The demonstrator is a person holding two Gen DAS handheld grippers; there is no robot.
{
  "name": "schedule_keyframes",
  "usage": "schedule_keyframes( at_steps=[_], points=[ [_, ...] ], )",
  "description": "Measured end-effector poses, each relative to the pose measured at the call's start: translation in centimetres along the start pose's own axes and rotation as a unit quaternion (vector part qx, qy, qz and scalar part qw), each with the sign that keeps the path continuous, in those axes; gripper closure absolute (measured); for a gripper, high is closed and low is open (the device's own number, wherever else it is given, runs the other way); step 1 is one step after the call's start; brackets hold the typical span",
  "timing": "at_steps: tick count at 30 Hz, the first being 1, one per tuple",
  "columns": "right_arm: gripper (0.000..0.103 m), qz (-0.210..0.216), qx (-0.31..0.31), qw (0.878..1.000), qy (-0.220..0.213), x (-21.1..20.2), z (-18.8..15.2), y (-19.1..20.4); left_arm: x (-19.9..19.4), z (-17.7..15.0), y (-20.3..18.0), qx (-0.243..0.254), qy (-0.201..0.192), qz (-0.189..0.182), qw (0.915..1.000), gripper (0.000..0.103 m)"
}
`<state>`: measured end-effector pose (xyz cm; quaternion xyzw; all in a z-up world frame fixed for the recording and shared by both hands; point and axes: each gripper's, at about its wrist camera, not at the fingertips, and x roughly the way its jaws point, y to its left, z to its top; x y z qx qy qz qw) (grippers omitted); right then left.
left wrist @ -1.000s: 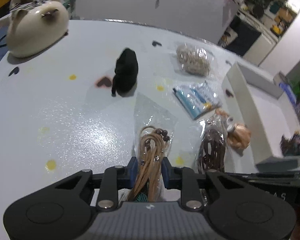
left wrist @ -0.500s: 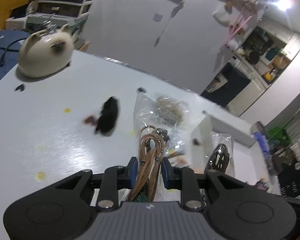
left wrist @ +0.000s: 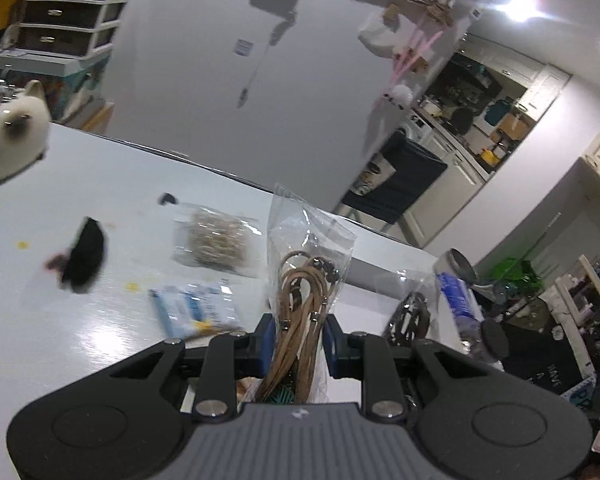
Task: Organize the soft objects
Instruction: 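Lower both clear bags into the white tray and open the left tool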
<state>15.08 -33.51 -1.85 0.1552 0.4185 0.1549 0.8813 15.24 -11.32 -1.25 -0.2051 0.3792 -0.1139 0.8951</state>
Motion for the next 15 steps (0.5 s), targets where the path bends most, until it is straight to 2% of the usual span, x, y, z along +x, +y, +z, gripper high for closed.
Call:
schedule_keyframes(
  at_steps=[8,15],
  points=[
    [0.086,-0.006,0.022,1.0,-0.009,-1.9,1.4,-5.6,3.4,-0.4,-4.2,0.003,0.016,-0.014,0.9998,0.077],
    [0.086,-0.02,0.043,0.999,-0.02,-2.7,2.5,-9.6,7.6,-0.6,-6.9,0.001,0.046,-0.047,0.9978,0.077]
  ],
)
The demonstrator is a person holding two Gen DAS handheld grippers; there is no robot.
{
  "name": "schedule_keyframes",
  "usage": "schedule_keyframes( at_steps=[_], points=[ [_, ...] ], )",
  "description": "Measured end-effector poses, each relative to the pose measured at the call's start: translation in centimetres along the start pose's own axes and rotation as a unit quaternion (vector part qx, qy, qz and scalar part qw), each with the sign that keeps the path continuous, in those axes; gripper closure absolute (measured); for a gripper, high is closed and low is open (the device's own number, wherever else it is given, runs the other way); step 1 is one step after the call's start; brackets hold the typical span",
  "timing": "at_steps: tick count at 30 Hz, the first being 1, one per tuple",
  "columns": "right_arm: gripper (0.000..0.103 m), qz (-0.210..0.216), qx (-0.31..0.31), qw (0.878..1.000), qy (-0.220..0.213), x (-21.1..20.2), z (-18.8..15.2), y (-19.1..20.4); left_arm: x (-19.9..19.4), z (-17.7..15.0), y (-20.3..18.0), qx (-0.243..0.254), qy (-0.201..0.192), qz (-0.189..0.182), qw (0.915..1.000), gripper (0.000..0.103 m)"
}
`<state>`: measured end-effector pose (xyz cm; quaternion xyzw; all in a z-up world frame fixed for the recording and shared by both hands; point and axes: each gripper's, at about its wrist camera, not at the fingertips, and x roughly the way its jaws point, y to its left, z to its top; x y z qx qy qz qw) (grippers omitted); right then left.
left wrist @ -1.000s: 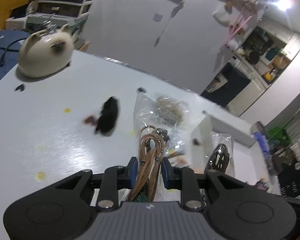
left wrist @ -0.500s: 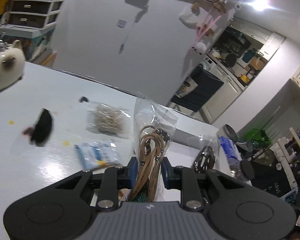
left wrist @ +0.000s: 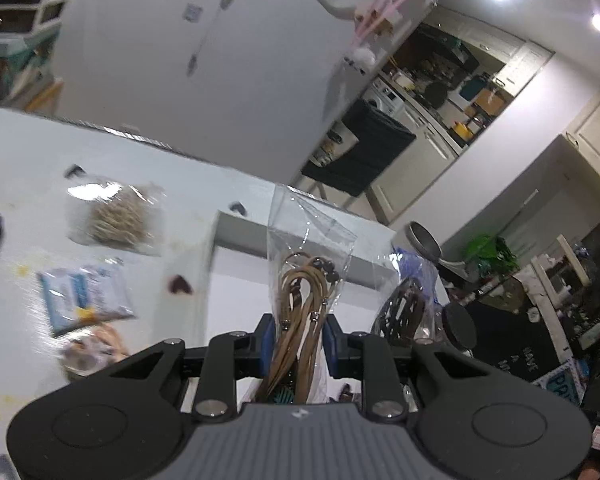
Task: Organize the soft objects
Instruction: 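Lower both clear bags into the white tray and open the left tool, then open the right tool to release the black cable bag in the tray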
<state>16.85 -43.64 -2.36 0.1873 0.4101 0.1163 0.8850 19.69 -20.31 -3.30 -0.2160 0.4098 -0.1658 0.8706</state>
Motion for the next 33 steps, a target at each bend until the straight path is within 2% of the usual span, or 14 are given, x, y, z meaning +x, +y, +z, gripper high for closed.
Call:
schedule_keyframes(
  at_steps=[7,12,15,21,24,26,27,30,33],
  points=[
    [0.086,-0.017,0.025,1.0,0.004,0.3,0.6,-2.9,5.4,-1.3,0.9,-0.043,0.055,-0.019,0.9974,0.077],
    [0.086,-0.019,0.049,0.998,0.025,1.5,0.5,-4.6,8.3,-2.2,1.8,-0.039,0.076,0.014,0.9963,0.077],
    [0.086,-0.009,0.066,0.997,0.047,2.9,0.3,-5.2,9.0,-2.5,2.2,-0.03,0.08,0.035,0.9957,0.077],
    [0.086,-0.003,0.081,0.992,0.098,6.8,-0.7,-5.3,9.2,-2.7,2.9,-0.037,0.081,0.052,0.9947,0.077],
    [0.086,-0.009,0.081,0.99,0.114,8.3,-1.1,-5.4,9.0,-2.8,2.7,-0.032,0.078,0.063,0.9944,0.068],
    [0.086,-0.013,0.08,0.989,0.121,8.9,-1.2,-5.4,8.6,-2.8,2.5,-0.031,0.071,0.07,0.9946,0.051],
    [0.086,-0.014,0.08,0.989,0.123,9.2,-1.2,-5.4,8.3,-2.7,2.4,-0.027,0.067,0.071,0.9948,0.048],
    [0.086,-0.015,0.082,0.988,0.128,9.8,-1.4,-5.6,7.6,-2.5,1.8,-0.005,0.058,0.073,0.9957,0.047],
    [0.086,-0.014,0.089,0.988,0.125,10.2,-1.4,-5.8,7.5,-2.2,1.2,0.024,0.055,0.072,0.9956,0.053]
  ],
)
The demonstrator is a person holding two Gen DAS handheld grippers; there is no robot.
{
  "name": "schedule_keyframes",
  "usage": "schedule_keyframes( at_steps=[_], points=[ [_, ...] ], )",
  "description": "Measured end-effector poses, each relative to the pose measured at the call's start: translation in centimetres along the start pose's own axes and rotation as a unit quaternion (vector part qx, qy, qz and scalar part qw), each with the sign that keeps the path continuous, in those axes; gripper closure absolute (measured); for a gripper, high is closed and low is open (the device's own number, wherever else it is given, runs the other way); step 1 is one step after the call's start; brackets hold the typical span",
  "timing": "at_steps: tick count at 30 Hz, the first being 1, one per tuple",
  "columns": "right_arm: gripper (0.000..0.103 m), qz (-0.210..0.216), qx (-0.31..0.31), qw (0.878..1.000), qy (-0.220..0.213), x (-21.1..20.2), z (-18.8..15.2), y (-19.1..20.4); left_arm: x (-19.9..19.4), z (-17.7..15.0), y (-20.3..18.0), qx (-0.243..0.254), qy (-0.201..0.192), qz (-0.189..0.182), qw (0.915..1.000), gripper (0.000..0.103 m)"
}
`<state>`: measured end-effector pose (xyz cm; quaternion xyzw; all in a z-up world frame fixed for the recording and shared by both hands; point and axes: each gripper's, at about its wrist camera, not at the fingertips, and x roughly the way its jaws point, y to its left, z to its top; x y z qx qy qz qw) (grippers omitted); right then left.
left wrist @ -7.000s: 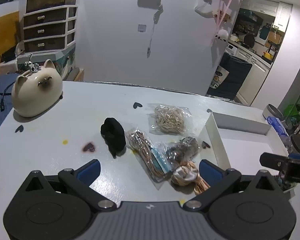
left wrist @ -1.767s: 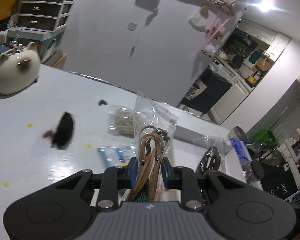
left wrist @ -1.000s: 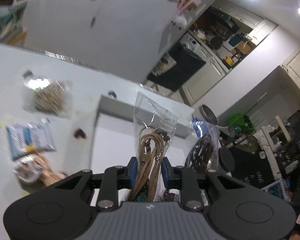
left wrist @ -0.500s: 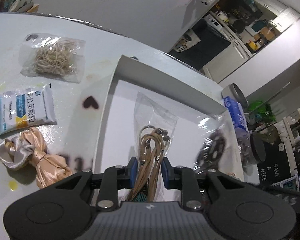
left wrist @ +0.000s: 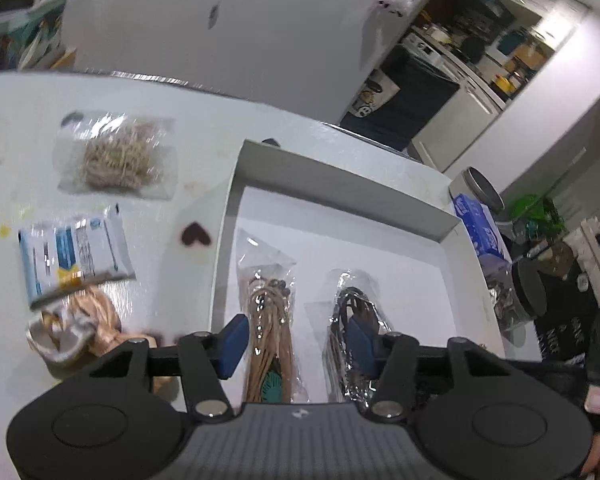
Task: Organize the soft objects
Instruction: 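Open the right tool to release the black cable bag in the tray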
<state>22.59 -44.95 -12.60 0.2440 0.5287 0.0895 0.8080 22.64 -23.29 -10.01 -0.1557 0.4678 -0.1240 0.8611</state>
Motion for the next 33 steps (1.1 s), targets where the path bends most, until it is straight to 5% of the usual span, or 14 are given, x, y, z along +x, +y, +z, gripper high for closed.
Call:
schedule_keyframes(
  at_steps=[2,4,14,24,28,33],
  points=[
    [0.086,-0.002,0.007,1.0,-0.004,0.3,0.1,-0.2,0.4,0.2,-0.5,0.019,0.008,-0.003,0.9998,0.074],
    [0.086,0.0,0.022,1.0,-0.012,0.5,0.1,-0.5,1.1,0.4,-0.9,0.035,0.017,-0.005,0.9992,0.08],
    [0.086,-0.016,0.02,1.0,-0.017,1.8,-0.7,-0.7,5.5,-1.3,-2.0,0.176,0.069,0.048,0.9808,0.08],
    [0.085,-0.02,0.01,1.0,-0.016,2.0,-1.2,-0.5,3.9,-2.5,-1.0,0.152,0.071,0.037,0.985,0.079],
    [0.067,-0.01,0.013,0.999,-0.027,1.3,-1.4,-0.2,2.7,-1.9,-1.1,0.128,0.051,0.025,0.9902,0.078],
    [0.068,-0.007,0.016,0.999,-0.044,-0.7,-1.5,-0.2,1.2,-1.4,-1.3,0.12,0.034,0.018,0.992,0.071]
  ],
)
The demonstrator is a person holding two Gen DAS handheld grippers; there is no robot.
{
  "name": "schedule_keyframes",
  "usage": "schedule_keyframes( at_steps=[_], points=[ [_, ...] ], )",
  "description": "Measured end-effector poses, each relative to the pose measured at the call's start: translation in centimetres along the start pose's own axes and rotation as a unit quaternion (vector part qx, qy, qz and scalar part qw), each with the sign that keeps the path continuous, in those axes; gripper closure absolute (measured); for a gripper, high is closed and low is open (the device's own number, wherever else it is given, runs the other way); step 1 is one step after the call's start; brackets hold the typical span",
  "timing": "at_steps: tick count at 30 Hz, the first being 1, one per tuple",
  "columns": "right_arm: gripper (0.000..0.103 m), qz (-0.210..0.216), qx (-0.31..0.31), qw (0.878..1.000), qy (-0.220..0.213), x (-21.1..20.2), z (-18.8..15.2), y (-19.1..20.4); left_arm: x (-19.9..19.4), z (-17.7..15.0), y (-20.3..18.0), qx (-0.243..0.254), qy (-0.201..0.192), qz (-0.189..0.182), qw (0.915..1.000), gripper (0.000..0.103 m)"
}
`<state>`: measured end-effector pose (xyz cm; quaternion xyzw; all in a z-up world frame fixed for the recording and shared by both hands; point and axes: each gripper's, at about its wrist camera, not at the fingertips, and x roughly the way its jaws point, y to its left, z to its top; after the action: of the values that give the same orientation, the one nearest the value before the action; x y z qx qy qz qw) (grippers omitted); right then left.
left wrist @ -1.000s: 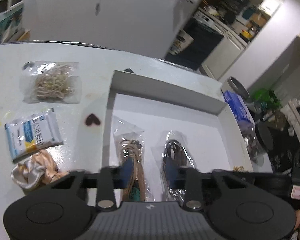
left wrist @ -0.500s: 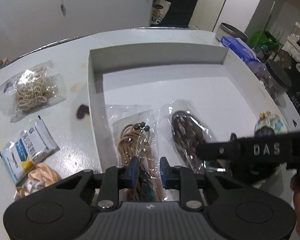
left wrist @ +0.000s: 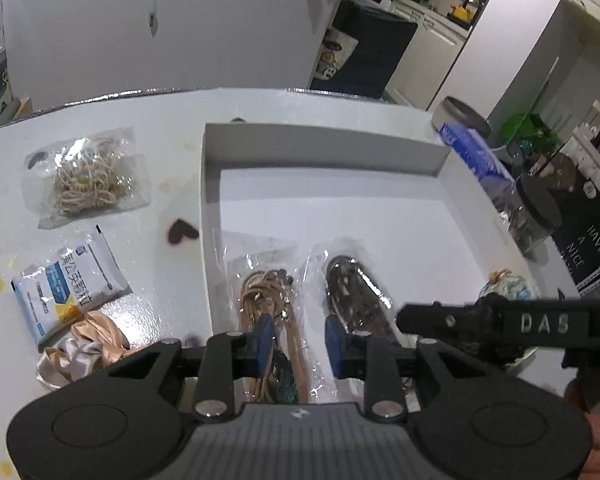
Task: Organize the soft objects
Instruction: 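Open the right tool to release the black cable bag in the tray, then move both tools back from the tray toward the loose items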
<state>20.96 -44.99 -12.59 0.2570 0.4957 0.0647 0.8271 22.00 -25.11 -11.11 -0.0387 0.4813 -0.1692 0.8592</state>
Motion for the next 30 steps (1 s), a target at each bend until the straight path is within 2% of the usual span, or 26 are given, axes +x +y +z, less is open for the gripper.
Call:
schedule_keyframes(
  at_steps=[2,4,7,11,17,19,21,24,25,28,30],
  points=[
    [0.087,0.004,-0.011,1.0,-0.001,-0.7,-0.2,0.2,-0.5,0.0,-0.1,0.0,-0.002,0.0,1.0,0.07],
    [0.091,0.007,-0.023,1.0,0.006,-0.9,-0.5,0.4,-0.7,0.0,-0.1,-0.001,-0.002,-0.002,1.0,0.07],
    [0.092,-0.014,-0.041,0.999,0.027,0.3,-1.2,0.8,-1.1,-0.2,-0.3,0.0,-0.001,-0.002,1.0,0.07],
    [0.092,-0.019,-0.027,0.998,0.048,2.0,-2.0,0.0,-1.5,-0.4,-0.4,0.002,-0.002,-0.002,1.0,0.07],
    [0.092,-0.008,-0.03,0.999,0.027,0.4,-1.8,0.3,-2.8,-0.4,-0.4,0.001,-0.015,0.0,0.9999,0.069],
    [0.091,-0.003,-0.031,0.999,0.014,-0.9,-1.5,0.5,-3.4,-0.3,-0.4,0.0,-0.019,0.0,0.9998,0.068],
    [0.088,0.001,-0.037,0.999,-0.003,-2.3,-1.4,0.7,-4.1,-0.4,-0.5,-0.001,-0.024,0.002,0.9997,0.06],
    [0.074,0.004,-0.052,0.998,-0.029,-4.3,-1.3,1.1,-5.2,-0.5,-0.7,0.001,-0.032,0.003,0.9995,0.054],
    [0.069,0.005,-0.061,0.997,-0.039,-5.0,-1.3,1.2,-5.6,-0.6,-0.7,0.001,-0.034,0.003,0.9994,0.049],
    [0.061,-0.011,-0.097,0.993,-0.07,-6.7,-1.6,1.9,-6.6,-1.0,-0.9,0.001,-0.041,0.008,0.9991,0.035],
    [0.054,-0.02,-0.117,0.989,-0.085,-7.6,-1.9,2.2,-7.2,-1.3,-0.9,0.002,-0.045,0.013,0.9989,0.03]
  ],
)
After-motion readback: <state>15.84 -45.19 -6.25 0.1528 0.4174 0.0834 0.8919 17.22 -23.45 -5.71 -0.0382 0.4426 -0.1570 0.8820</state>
